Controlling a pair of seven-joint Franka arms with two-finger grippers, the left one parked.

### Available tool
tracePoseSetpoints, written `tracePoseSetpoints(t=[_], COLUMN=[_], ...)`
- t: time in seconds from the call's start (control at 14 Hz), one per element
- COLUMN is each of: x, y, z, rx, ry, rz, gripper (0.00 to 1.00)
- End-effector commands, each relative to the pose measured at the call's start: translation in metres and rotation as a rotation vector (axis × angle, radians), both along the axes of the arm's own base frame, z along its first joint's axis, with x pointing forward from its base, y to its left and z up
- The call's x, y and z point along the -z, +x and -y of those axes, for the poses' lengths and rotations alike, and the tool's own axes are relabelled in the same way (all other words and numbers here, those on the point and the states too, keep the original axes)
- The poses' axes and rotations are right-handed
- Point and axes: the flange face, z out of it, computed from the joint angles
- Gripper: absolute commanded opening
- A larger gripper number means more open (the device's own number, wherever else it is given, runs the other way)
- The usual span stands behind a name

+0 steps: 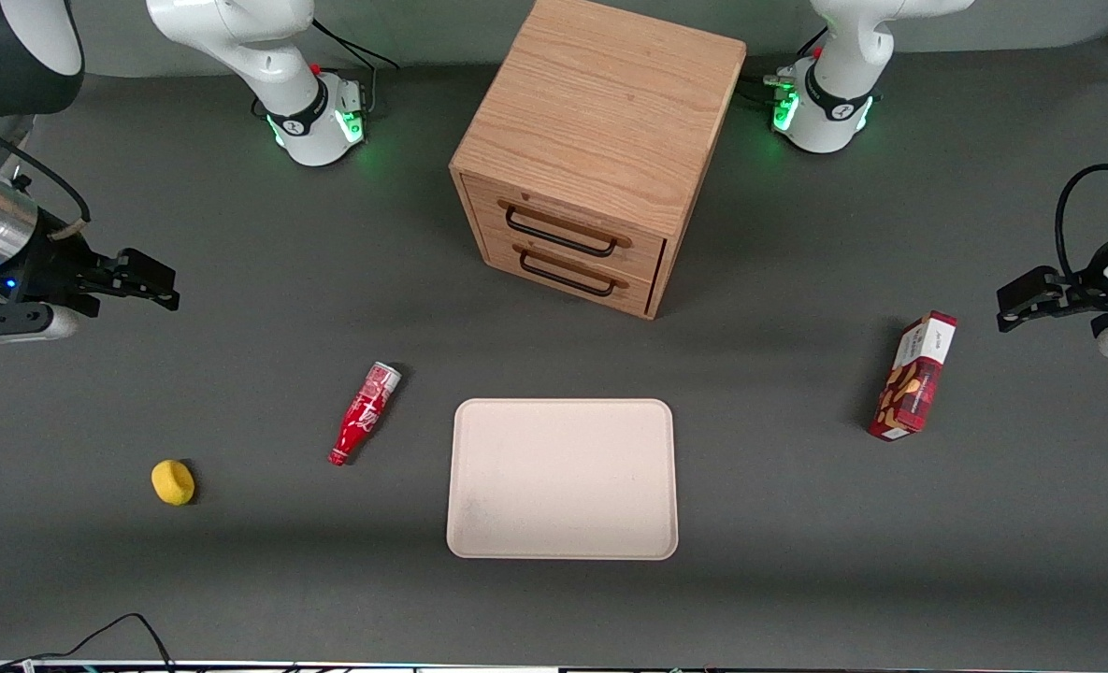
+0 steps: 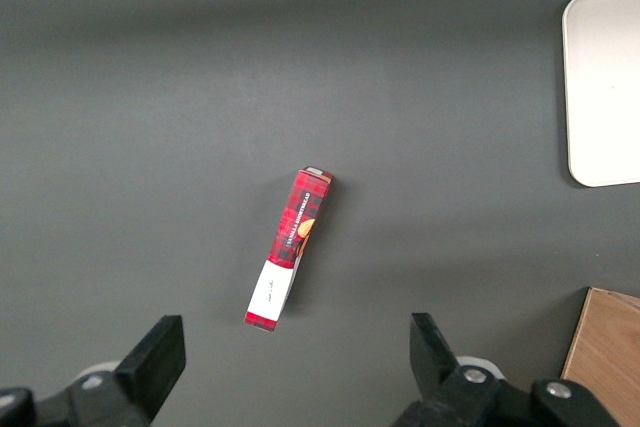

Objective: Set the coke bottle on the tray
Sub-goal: 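Move the right gripper from rest toward the red Coca-Cola bottle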

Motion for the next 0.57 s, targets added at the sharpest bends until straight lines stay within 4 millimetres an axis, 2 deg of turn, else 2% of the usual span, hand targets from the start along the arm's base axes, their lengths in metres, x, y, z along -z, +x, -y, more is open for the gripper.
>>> tracePoseSetpoints(t=[0.0, 0.14, 0.29, 0.43, 0.5], x=[-0.004, 0.001, 0.011, 0.047, 0.057], y=[0.005, 0.005, 0.009, 0.015, 0.02], z=[-0.003, -0.008, -0.016, -0.061, -0.068], rx=[0.015, 0.042, 0.148, 0.191, 0.211], ry=[0.0, -0.011, -0.004, -0.024, -0.023], rz=[-0.006, -0.012, -0.029, -0.086, -0.092], gripper=[1.0, 1.0, 1.0, 1.0, 1.0])
